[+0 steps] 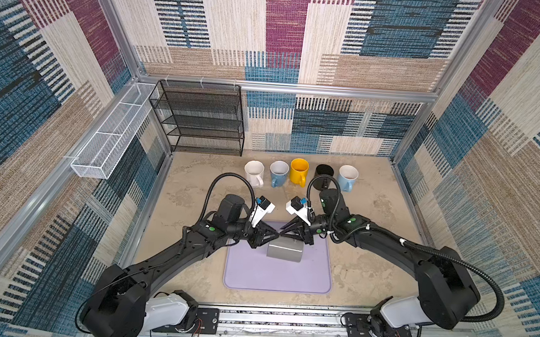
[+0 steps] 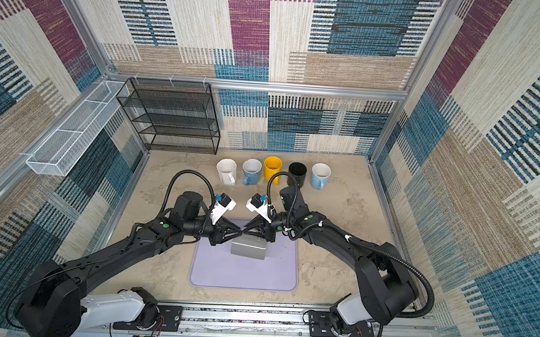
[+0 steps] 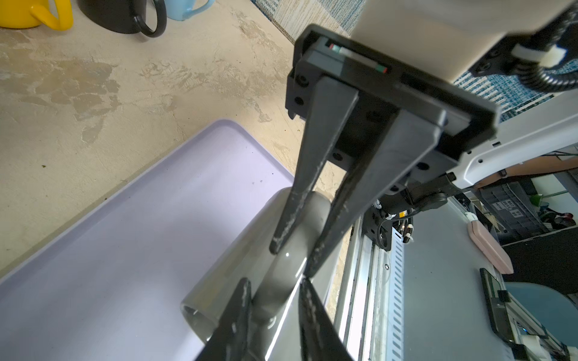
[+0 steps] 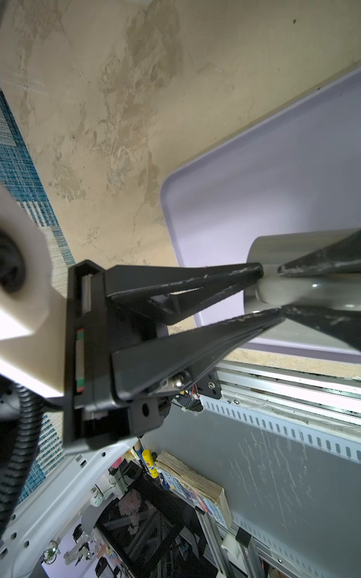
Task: Turn the mug right side up
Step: Pass the mug.
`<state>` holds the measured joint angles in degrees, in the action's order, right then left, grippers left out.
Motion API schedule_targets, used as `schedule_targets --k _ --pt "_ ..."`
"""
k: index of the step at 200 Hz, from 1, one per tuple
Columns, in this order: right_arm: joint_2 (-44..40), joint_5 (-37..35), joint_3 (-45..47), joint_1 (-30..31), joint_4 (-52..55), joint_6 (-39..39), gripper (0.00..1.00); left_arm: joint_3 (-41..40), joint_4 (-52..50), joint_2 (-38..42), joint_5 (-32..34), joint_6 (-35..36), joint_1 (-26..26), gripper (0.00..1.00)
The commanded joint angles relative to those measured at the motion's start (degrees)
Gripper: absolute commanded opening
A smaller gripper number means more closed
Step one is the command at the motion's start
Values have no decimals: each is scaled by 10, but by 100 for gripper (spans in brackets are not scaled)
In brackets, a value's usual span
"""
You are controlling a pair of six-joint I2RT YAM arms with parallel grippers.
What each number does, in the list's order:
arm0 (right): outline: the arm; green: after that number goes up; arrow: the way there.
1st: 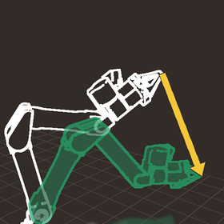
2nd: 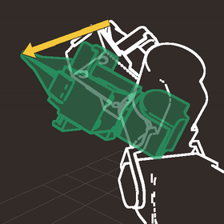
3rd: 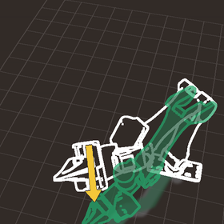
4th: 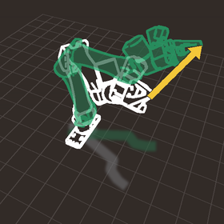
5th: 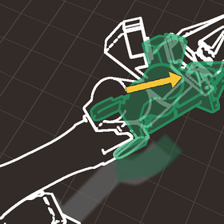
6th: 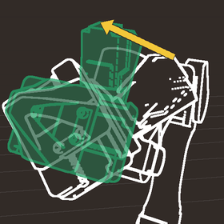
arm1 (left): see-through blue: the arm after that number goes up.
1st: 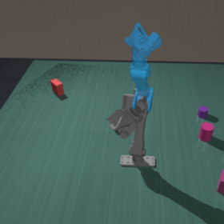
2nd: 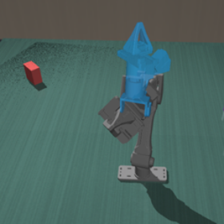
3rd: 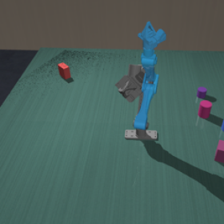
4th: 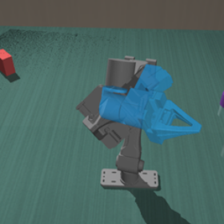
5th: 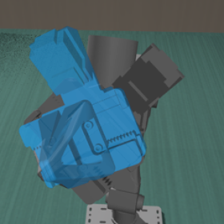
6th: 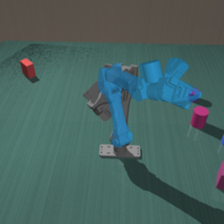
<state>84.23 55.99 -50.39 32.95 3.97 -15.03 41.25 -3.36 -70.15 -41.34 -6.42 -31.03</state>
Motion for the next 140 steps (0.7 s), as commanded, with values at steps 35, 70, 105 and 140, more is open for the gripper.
schedule_targets --k 35,70,105,140 --pt "1 74 -9 -2 -55 11 0 12 -1 -5 -30 23 -7 27" --pt "8 93 -12 -2 -61 16 0 18 -6 -10 -32 26 -10 29" --pt "12 103 -13 -2 -71 24 0 22 -10 -19 -35 26 -14 29" --pt "10 107 -11 -2 -72 25 0 31 -12 -29 -47 15 -15 28"
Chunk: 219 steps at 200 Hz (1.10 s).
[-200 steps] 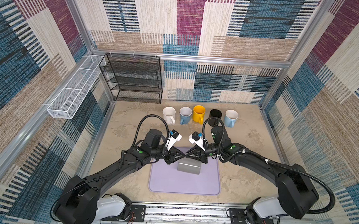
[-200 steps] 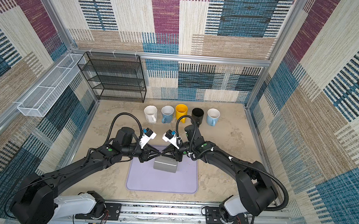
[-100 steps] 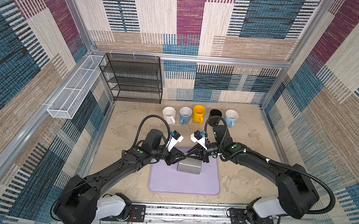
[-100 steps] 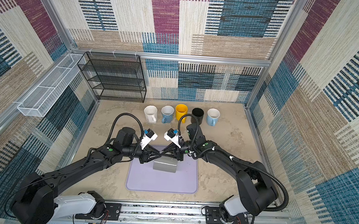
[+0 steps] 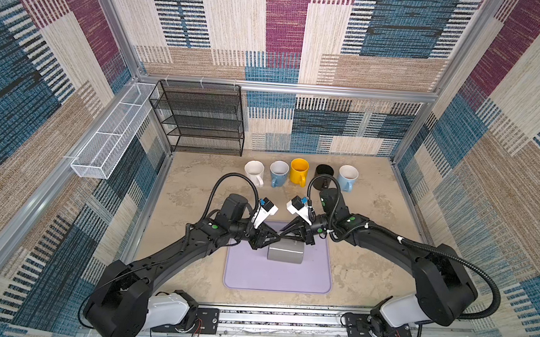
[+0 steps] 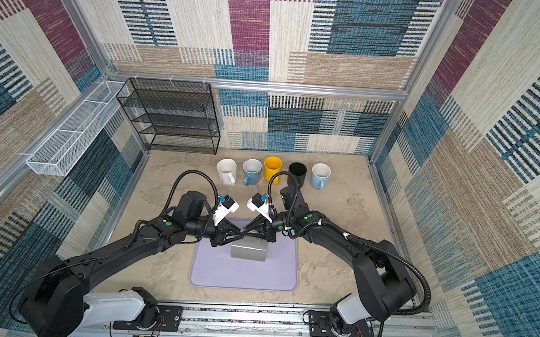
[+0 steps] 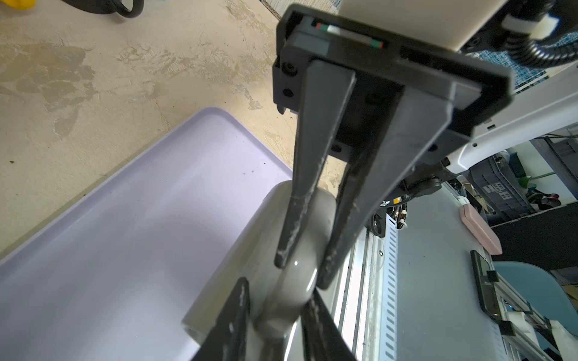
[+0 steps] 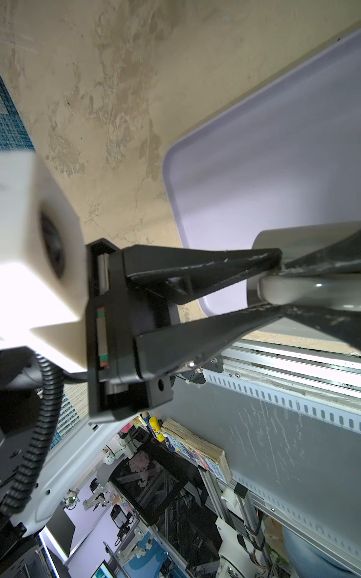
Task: Turn the mug right side up
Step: Pass the mug.
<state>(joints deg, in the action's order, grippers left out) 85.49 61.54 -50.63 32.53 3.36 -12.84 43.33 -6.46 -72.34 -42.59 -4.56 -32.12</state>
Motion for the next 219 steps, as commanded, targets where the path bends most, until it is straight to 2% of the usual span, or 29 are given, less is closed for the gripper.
schedule_targets --k 1,25,58,138,219 --pt "-2 52 -9 2 -66 4 0 10 19 -7 -34 -3 -4 28" --pt "-3 52 -7 2 -66 4 0 14 16 -9 -25 -6 -4 20" --pt "-5 49 -6 3 -66 4 0 16 16 -7 -24 2 -5 0" --pt "-7 19 -3 3 -51 -1 0 -1 36 20 -20 12 -6 0" --pt "-6 -3 7 2 -42 -5 17 -16 35 55 -3 18 -4 0"
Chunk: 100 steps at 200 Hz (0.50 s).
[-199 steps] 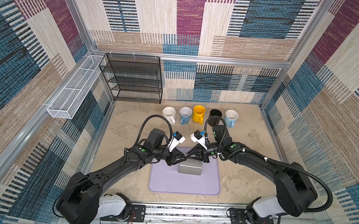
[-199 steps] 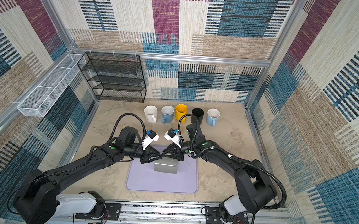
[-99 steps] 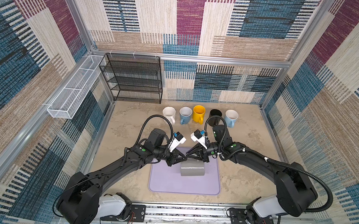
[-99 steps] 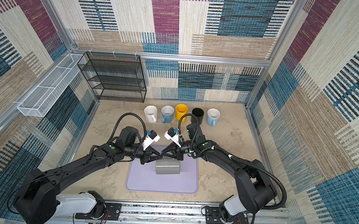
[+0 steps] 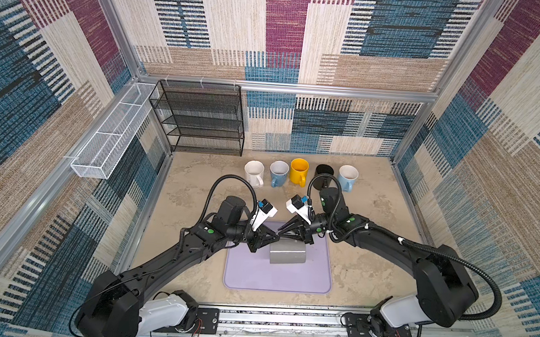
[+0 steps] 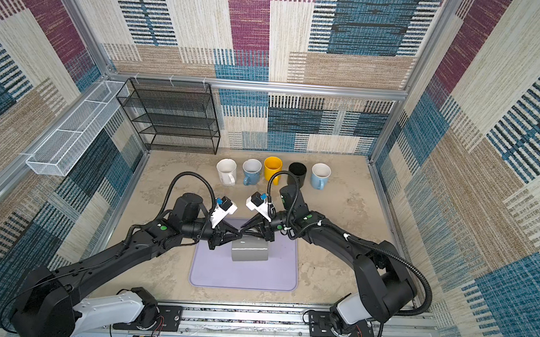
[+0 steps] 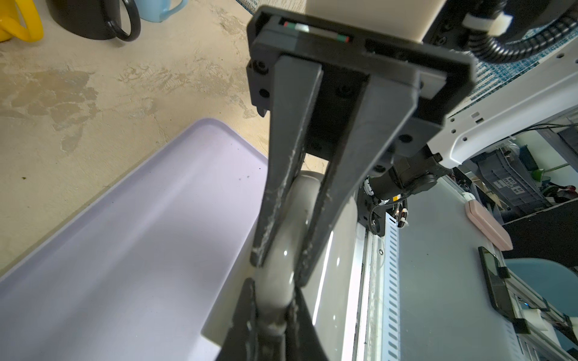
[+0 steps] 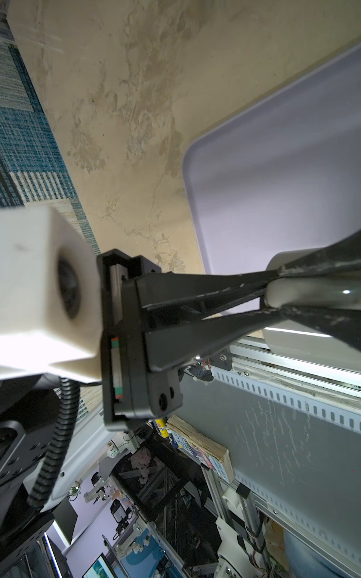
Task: Turn the mug right side up
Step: Pass the mug.
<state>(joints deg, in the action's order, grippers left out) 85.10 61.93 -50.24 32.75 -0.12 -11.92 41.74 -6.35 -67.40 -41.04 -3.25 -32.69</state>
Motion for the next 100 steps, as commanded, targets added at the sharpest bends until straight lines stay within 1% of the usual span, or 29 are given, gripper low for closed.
schedule_targets --k 1,57,100 --pt "-2 -7 3 0 -7 -14 17 0 35 5 -18 5 1 0" --pt "-6 -16 13 0 -6 -14 22 -4 38 9 -11 5 1 0" --pt "-8 -19 20 -1 -7 -13 23 -9 43 15 5 2 2 0"
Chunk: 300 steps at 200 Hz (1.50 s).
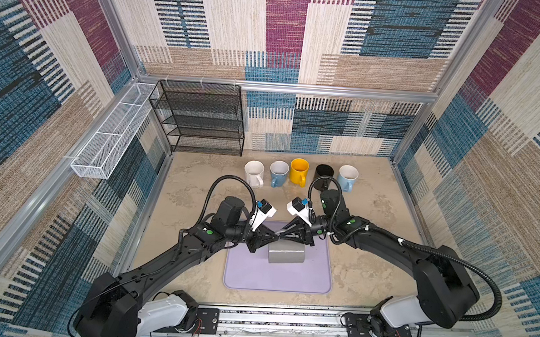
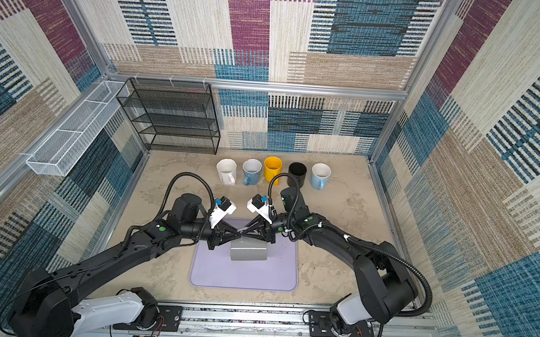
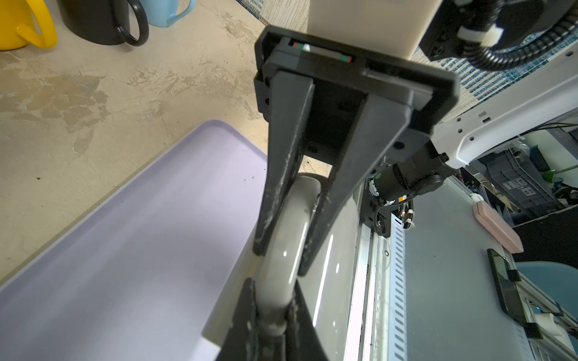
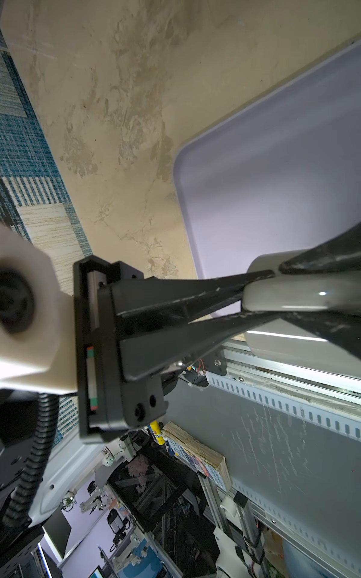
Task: Turn the mug right side up
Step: Pass the mug.
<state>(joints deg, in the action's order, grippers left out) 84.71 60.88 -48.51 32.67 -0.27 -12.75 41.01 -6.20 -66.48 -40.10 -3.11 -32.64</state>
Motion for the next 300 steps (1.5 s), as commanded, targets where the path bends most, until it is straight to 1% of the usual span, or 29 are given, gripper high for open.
schedule_targets --k 1,30,81,89,99,103,107,140,189,216,231,255,273,279,300 --pt "-4 -9 3 0 -6 -4 23 -1 41 6 -4 0 1 0" --pt "-9 -12 9 -1 -5 -6 24 -4 41 10 -1 0 1 0" --pt "-11 -10 11 -3 5 -11 16 -3 37 13 9 1 3 0" --pt "-8 -7 8 -3 9 -13 14 -2 36 14 10 1 4 0" --pt "-4 -2 5 -3 12 -16 9 -1 36 14 11 0 4 0" --pt "-3 1 5 -3 13 -17 6 -1 35 13 11 1 4 0" --pt "-1 4 4 -3 14 -18 0 -1 34 13 12 0 4 0" --pt "5 14 -4 -3 18 -23 0 10 19 7 16 0 5 0" --pt "-10 -7 -4 -3 4 -19 0 27 -15 1 28 8 5 0" --pt "-12 -13 -6 -3 4 -19 0 33 -22 -4 18 13 4 9" --pt "-12 -16 -6 -3 3 -19 0 35 -24 -8 18 13 5 12" --pt "-13 -17 -7 -3 3 -21 0 42 -29 -13 16 15 5 20" --pt "-12 -13 -8 -3 3 -22 0 42 -31 -15 16 15 5 23" --pt "-12 -11 -9 -3 3 -22 0 42 -32 -17 16 15 5 26" --pt "-11 -2 -10 -3 -5 -21 0 43 -33 -21 14 15 5 27"
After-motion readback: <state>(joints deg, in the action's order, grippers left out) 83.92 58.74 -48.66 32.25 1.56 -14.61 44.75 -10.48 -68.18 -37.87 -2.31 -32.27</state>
